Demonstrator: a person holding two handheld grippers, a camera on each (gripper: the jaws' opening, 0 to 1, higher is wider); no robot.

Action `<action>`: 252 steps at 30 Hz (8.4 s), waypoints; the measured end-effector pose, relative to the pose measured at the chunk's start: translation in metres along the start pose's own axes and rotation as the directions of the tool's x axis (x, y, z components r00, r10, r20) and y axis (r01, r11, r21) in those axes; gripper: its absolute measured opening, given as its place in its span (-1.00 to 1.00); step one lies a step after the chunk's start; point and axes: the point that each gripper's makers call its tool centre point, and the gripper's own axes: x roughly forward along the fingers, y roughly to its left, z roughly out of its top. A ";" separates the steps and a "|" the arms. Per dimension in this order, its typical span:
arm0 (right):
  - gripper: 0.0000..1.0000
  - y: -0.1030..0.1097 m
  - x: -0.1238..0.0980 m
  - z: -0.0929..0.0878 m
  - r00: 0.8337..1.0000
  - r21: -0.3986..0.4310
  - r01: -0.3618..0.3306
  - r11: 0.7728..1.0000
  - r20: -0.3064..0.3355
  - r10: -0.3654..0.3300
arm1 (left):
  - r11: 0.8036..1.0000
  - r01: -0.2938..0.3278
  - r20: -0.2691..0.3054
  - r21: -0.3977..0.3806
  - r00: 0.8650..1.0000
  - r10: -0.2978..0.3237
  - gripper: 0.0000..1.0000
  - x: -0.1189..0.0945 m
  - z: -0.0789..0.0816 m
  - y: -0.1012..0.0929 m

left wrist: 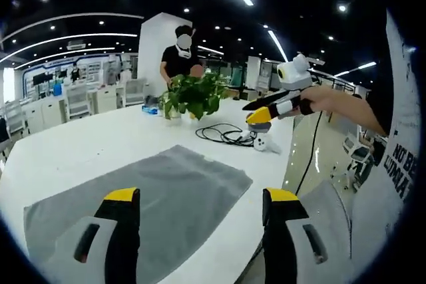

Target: Fold the towel on the table until its edges align and the towel forms a compact rectangular stack.

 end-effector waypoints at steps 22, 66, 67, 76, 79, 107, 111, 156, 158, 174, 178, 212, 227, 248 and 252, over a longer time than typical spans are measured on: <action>0.39 -0.050 0.025 0.000 0.997 -0.037 -0.072 0.997 0.003 0.072 | 0.994 0.095 -0.072 0.046 0.993 -0.092 0.43 0.078 0.001 -0.054; 0.11 -0.097 0.138 -0.026 0.996 0.018 -0.071 0.997 -0.058 0.072 | 0.905 0.380 -0.199 0.193 0.918 -0.343 -0.31 0.230 -0.048 -0.132; 0.10 -0.098 0.142 -0.027 0.996 0.020 -0.072 0.997 -0.058 0.073 | 0.902 0.385 -0.201 0.195 0.916 -0.347 -0.33 0.233 -0.050 -0.134; 0.01 -0.116 0.173 -0.041 0.994 0.079 -0.038 0.996 -0.098 0.046 | 0.854 0.462 -0.283 0.240 0.875 -0.393 -0.51 0.249 -0.082 -0.150; -0.05 -0.121 0.184 -0.042 0.994 0.083 -0.031 0.996 -0.102 0.040 | 0.844 0.481 -0.313 0.238 0.860 -0.402 -0.52 0.253 -0.095 -0.152; -0.30 -0.132 0.237 -0.074 0.985 0.083 -0.012 0.996 -0.168 0.026 | 0.881 0.417 -0.289 0.224 0.892 -0.349 -0.78 0.276 -0.108 -0.151; -0.31 -0.133 0.242 -0.076 0.984 0.076 -0.009 0.997 -0.174 0.022 | 0.878 0.424 -0.283 0.220 0.889 -0.359 -0.79 0.277 -0.108 -0.153; -0.92 -0.134 0.275 -0.084 0.985 0.058 -0.035 0.998 -0.167 0.044 | 0.916 0.374 -0.240 0.145 0.912 -0.334 -0.92 0.285 -0.102 -0.149; -0.93 -0.136 0.273 -0.083 0.986 0.031 -0.019 0.999 -0.167 0.024 | 0.921 0.370 -0.238 0.124 0.912 -0.334 -0.92 0.285 -0.101 -0.146; -0.92 -0.138 0.265 -0.077 0.991 0.245 0.012 0.970 -0.129 0.021 | 0.931 0.365 -0.175 -0.009 0.916 -0.361 -0.92 0.268 -0.079 -0.139; -0.94 -0.136 0.265 -0.075 0.992 0.216 0.016 0.976 -0.128 0.012 | 0.935 0.356 -0.157 -0.011 0.922 -0.353 -0.92 0.260 -0.070 -0.135; -0.96 -0.068 0.223 0.028 0.998 0.237 -0.060 0.970 0.035 0.053 | 0.947 0.294 0.076 -0.126 0.955 -0.287 -0.92 0.176 0.022 -0.101; -0.96 -0.041 0.211 0.079 0.990 0.323 -0.065 0.944 0.136 0.022 | 0.948 0.279 0.153 -0.151 0.954 -0.256 -0.92 0.116 0.038 -0.077; -0.96 0.048 0.236 0.156 0.960 0.312 -0.196 0.930 0.255 0.116 | 0.958 0.223 0.215 -0.182 0.959 -0.182 -0.92 0.011 0.046 -0.021; -0.96 0.065 0.245 0.164 0.956 0.314 -0.216 0.924 0.262 0.135 | 0.961 0.206 0.223 -0.182 0.961 -0.164 -0.92 -0.008 0.047 -0.008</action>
